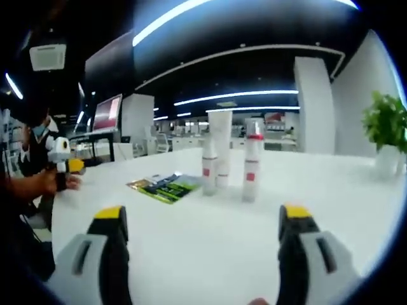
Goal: Arrange the skincare products in the storage area until every visible bottle or jar stands upright without overlapping.
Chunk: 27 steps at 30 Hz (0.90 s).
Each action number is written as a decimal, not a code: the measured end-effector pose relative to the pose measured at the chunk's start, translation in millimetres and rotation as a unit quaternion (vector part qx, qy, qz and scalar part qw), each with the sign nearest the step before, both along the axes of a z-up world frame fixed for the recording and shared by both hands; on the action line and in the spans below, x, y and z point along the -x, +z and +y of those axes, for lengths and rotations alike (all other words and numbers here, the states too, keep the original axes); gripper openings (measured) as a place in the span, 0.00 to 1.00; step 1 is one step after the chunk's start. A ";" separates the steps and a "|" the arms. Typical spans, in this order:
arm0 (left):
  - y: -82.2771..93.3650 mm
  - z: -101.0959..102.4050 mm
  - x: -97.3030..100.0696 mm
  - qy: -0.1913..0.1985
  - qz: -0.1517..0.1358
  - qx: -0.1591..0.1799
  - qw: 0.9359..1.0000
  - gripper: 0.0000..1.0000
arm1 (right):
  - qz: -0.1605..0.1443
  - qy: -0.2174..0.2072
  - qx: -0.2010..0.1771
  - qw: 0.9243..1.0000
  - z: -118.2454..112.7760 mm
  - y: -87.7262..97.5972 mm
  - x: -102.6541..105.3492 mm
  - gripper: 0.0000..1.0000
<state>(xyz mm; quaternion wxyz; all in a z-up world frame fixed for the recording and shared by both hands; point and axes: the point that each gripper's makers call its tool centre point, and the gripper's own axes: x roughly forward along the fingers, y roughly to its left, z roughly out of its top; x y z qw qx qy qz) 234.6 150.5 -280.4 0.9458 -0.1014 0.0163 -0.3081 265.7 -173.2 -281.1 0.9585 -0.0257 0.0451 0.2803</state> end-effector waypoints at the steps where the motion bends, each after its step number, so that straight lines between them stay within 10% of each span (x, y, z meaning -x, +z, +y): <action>1: 0.6 -0.2 3.0 -0.005 0.005 0.009 1.000 0.94 | 0.001 0.000 -0.001 1.000 -1.1 2.9 0.3 1.00; 27: 35.4 6.0 55.7 -0.012 -0.007 -0.004 1.000 1.00 | 0.011 0.025 0.027 0.999 18.7 37.7 10.2 1.00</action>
